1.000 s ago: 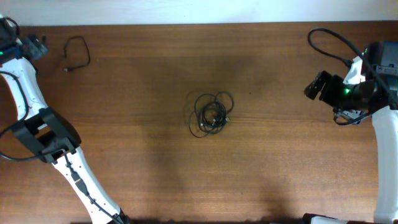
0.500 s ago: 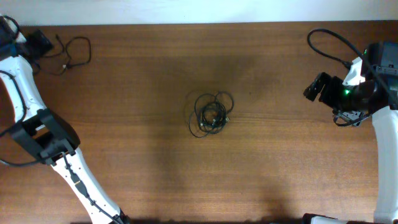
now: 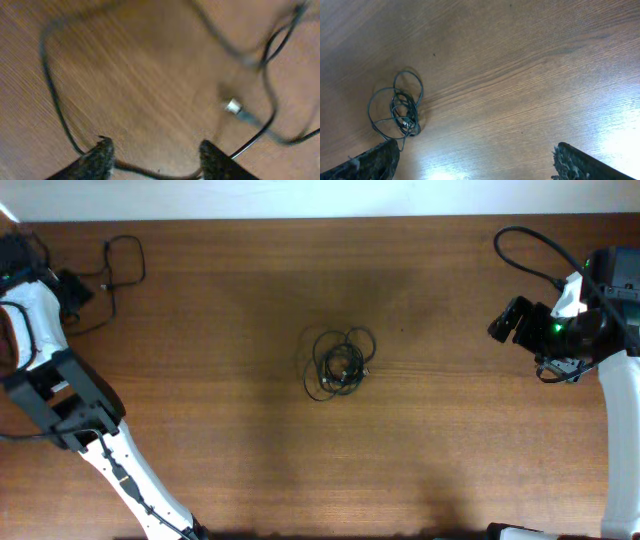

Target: Untangle cables

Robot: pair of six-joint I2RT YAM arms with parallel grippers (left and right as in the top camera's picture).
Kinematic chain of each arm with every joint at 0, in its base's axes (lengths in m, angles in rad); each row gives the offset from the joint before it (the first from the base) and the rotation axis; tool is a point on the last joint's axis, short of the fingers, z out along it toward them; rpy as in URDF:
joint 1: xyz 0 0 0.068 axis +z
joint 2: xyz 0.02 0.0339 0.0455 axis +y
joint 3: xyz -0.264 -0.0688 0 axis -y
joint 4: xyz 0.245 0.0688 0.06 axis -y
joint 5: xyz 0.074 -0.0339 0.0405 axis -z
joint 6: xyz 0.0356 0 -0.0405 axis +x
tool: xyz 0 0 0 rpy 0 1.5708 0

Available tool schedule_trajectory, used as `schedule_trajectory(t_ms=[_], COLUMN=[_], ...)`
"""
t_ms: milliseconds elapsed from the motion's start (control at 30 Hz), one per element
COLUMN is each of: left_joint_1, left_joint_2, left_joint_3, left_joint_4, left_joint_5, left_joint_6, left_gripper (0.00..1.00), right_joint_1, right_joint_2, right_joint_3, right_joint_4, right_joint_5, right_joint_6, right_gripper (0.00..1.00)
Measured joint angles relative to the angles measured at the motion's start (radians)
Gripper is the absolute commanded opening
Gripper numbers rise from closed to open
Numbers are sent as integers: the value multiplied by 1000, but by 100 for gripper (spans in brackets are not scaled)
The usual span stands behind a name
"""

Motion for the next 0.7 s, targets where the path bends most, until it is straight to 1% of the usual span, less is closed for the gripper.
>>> schedule_trajectory(t_ms=[67, 133, 233, 267, 300, 367, 467, 533, 700], left_joint_1=[-2, -6, -10, -10, -10, -10, -6, 5, 53], left_joint_2=[0, 0, 0, 0, 0, 0, 0, 0, 0], left_joint_3=[-32, -51, -57, -57, -57, -61, -62, -62, -66], left_joint_4=[-1, -3, -6, -22, -56, -84, -90, -89, -85], left_joint_5=[11, 19, 22, 10, -26, -104, -197, -220, -222], left_joint_6=[0, 0, -11, -36, -77, -147, -212, -232, -251], left_gripper=[54, 58, 60, 67, 69, 69, 67, 64, 59], right_joint_1=[0, 0, 0, 0, 0, 0, 0, 0, 0], right_joint_2=[0, 0, 0, 0, 0, 0, 0, 0, 0], right_joint_3=[0, 0, 0, 0, 0, 0, 0, 0, 0], right_joint_4=[0, 0, 0, 0, 0, 0, 0, 0, 5], right_joint_5=[0, 0, 0, 0, 0, 0, -1, -1, -2], right_joint_6=[0, 0, 0, 0, 0, 0, 0, 0, 0], right_gripper=[99, 99, 99, 99, 99, 99, 99, 99, 99])
